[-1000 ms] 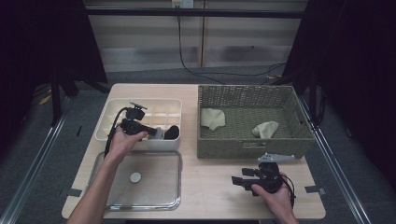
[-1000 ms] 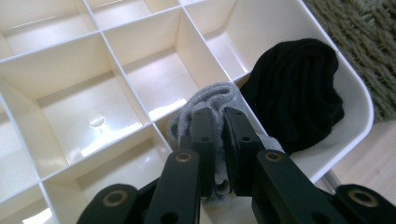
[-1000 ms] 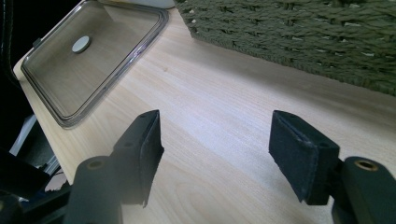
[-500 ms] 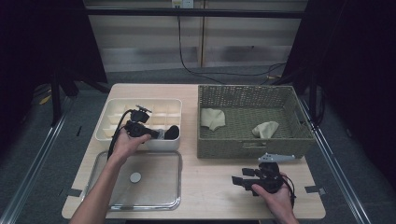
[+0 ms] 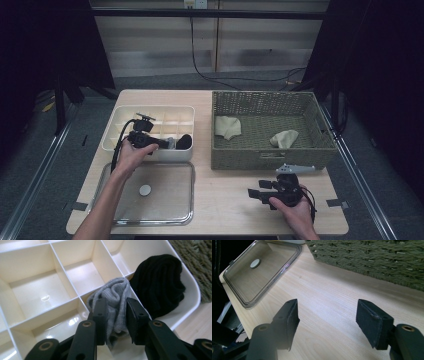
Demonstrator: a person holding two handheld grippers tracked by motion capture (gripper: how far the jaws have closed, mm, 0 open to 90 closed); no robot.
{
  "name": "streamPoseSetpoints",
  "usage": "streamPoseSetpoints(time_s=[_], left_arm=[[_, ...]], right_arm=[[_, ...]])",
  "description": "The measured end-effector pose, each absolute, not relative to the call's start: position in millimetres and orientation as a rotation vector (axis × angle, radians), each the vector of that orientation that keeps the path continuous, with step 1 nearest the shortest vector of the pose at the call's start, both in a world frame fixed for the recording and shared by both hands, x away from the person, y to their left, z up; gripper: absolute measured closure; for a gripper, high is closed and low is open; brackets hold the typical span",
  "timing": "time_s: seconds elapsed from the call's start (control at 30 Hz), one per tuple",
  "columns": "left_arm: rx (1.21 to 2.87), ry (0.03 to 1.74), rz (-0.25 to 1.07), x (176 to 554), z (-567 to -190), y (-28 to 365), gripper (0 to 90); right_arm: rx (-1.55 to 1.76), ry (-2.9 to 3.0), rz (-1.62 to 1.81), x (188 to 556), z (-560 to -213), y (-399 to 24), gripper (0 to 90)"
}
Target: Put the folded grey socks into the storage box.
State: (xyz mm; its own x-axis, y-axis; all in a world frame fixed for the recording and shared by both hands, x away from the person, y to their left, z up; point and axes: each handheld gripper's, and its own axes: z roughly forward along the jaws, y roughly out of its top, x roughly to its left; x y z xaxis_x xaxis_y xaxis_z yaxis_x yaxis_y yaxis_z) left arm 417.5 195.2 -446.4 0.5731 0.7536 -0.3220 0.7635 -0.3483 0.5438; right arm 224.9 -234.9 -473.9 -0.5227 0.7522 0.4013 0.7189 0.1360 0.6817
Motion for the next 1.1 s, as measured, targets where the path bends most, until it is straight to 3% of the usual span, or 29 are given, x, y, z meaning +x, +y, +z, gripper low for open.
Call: streamPoseSetpoints(time_s=[0.17, 0.43, 0.93, 1.1], left_arm=[[2.125, 1.195, 0.017, 411.8, -437.6, 198.6, 62.6], [2.084, 1.192, 0.046, 402.7, -424.7, 205.6, 42.4], [2.041, 1.188, 0.117, 379.9, -407.4, 221.7, 28.6], [1.999, 1.183, 0.115, 370.0, -404.4, 230.1, 33.0]], right_arm=[[1.513, 2.338, 1.369, 225.3, -473.9, -234.5, 34.8], [1.514, 2.336, 1.368, 225.6, -473.9, -234.8, 34.6], [1.518, 2.341, 1.36, 226.6, -474.4, -233.8, 34.5], [1.517, 2.334, 1.365, 226.7, -473.9, -235.1, 34.5]])
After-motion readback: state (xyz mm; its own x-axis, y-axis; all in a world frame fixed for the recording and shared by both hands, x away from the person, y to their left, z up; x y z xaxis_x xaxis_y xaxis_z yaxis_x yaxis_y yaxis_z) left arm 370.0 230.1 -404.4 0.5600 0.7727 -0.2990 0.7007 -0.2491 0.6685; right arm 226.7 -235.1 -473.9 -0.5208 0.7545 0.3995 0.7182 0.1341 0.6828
